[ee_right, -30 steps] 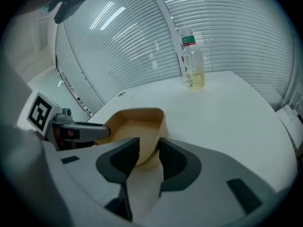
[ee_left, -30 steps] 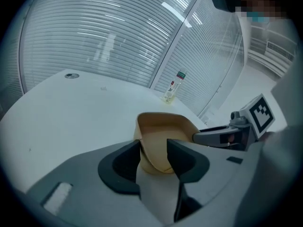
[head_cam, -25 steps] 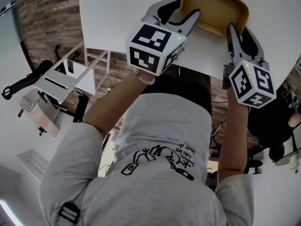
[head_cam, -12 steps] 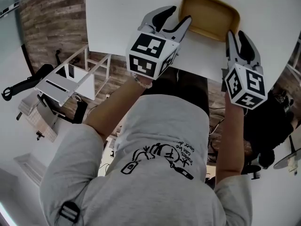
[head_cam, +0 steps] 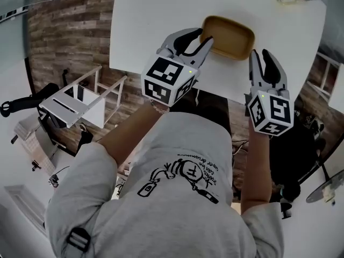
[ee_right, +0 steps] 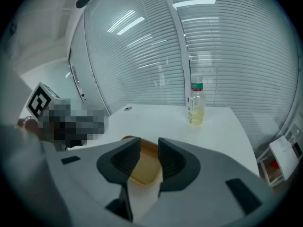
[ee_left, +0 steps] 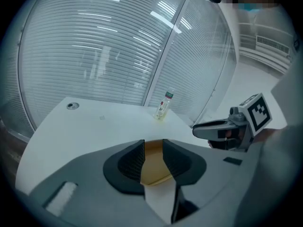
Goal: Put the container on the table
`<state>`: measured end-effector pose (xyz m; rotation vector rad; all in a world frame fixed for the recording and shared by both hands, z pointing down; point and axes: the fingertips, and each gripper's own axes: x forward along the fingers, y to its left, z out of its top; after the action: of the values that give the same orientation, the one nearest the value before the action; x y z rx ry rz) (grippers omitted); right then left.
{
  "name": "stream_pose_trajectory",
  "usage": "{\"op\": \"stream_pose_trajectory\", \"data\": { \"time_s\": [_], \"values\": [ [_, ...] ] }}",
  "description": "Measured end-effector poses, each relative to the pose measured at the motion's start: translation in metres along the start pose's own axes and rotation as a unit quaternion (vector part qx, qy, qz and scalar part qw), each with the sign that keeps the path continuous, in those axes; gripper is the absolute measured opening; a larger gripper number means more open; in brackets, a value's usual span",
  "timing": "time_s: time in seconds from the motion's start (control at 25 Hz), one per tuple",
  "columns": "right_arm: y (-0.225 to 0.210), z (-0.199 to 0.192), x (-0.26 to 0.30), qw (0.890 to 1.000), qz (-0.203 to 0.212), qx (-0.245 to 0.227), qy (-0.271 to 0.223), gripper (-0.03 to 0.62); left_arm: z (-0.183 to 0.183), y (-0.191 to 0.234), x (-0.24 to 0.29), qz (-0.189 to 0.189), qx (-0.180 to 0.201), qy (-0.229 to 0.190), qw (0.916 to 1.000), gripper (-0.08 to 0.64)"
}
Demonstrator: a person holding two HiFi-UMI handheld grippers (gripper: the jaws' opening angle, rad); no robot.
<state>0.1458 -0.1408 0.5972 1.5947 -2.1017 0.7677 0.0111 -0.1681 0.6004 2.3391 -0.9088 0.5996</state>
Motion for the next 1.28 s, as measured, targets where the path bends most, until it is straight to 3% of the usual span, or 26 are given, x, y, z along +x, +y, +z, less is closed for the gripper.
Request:
{"op": "stream_pose_trajectory", "data": {
  "time_s": [0.56, 1.28],
  "values": [
    [0.023, 0.083, -0.071, 0.997, 0.029, -0.036, -0.066, 0.089, 0.077, -0.053, -0.062, -0.043, 0.014, -0.065, 0.9968, 0.087],
    [0.072, 0.172, -0.163, 0.984, 0.054, -0.071, -0.153, 0.075, 0.152, -0.109, -0.142, -0.082, 0.040, -0.140, 0.9859, 0.078]
  ]
}}
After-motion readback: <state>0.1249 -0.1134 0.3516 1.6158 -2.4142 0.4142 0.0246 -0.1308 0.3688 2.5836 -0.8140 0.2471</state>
